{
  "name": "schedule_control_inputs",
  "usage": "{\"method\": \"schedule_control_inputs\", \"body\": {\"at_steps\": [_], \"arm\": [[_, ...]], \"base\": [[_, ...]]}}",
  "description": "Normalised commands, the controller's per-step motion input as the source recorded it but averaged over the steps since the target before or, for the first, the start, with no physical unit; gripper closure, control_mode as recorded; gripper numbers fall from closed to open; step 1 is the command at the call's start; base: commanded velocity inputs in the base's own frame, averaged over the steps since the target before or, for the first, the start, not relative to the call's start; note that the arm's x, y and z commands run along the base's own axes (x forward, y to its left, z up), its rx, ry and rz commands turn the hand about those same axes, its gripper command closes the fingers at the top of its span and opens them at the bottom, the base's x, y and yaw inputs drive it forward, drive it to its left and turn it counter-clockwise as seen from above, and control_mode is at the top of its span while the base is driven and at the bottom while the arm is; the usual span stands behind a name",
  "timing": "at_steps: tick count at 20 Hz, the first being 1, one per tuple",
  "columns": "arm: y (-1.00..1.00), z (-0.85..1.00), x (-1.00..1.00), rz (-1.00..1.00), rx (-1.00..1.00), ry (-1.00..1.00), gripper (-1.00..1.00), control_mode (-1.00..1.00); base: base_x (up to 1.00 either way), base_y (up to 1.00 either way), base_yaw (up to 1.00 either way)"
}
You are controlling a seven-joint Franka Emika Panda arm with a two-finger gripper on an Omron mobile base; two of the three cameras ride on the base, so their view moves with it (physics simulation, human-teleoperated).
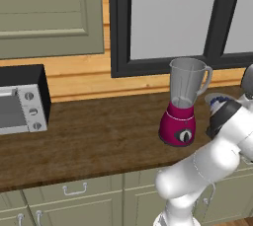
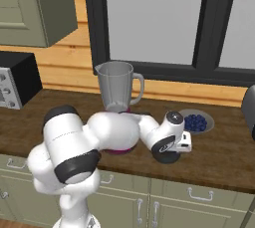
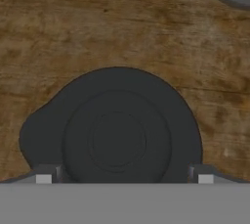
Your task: Close the lid blender by securely placing the lid on top.
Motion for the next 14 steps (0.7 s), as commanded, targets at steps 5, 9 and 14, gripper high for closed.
{"method": "schedule_control_inputs", "body": {"at_steps": [5,9,14], "arm": [[-0.01,-0.20,0.26,0.06,0.00,0.00,-1.00,-1.00],[0.00,-0.32,0.20,0.05,0.00,0.00,-1.00,-1.00],[0.00,-0.49,0.06,0.03,0.00,0.00,1.00,-1.00]], "base": [[0.00,0.00,0.00],[0.00,0.00,0.00],[0.00,0.00,0.00]]}}
